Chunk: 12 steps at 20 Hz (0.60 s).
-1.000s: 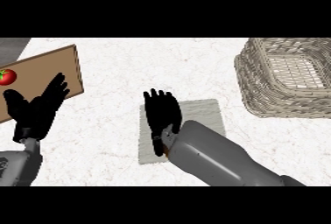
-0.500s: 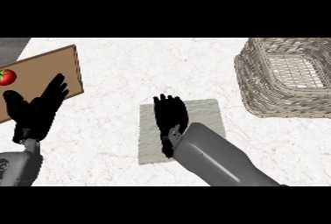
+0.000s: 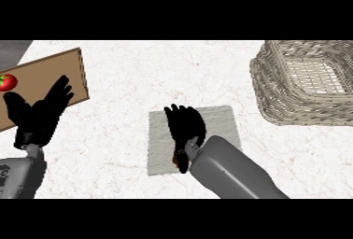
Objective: Pick the sweet potato from the placemat and place it in the basket
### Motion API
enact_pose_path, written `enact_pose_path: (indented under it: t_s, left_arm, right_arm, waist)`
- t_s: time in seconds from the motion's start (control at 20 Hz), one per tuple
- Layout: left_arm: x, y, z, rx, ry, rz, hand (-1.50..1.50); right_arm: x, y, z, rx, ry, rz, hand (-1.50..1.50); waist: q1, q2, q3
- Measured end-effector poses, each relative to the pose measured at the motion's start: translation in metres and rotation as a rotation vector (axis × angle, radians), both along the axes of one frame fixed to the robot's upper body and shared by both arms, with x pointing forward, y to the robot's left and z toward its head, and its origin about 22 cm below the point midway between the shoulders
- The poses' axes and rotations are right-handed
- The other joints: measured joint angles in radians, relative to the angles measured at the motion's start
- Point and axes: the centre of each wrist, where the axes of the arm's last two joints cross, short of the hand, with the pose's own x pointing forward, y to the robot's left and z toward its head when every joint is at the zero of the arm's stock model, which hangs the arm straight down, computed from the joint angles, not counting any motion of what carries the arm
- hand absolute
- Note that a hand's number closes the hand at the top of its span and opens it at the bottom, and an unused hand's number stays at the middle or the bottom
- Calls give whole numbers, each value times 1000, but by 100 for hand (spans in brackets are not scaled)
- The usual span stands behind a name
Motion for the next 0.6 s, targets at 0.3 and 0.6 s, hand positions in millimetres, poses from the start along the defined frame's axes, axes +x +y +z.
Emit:
enact_pose_path:
  t_s: [0.3,0.6]
  left_arm:
    - [-1,-4,-6,-1,-1,-4,0]
    - [-7,-3,2,-1,4,-9,0]
  right_arm:
    - [-11,-3,-13,-3,16,27,-150]
    - [-13,-4,-21,-62,0,14,-150]
  waist:
    - [1,0,0]
    - [3,0,0]
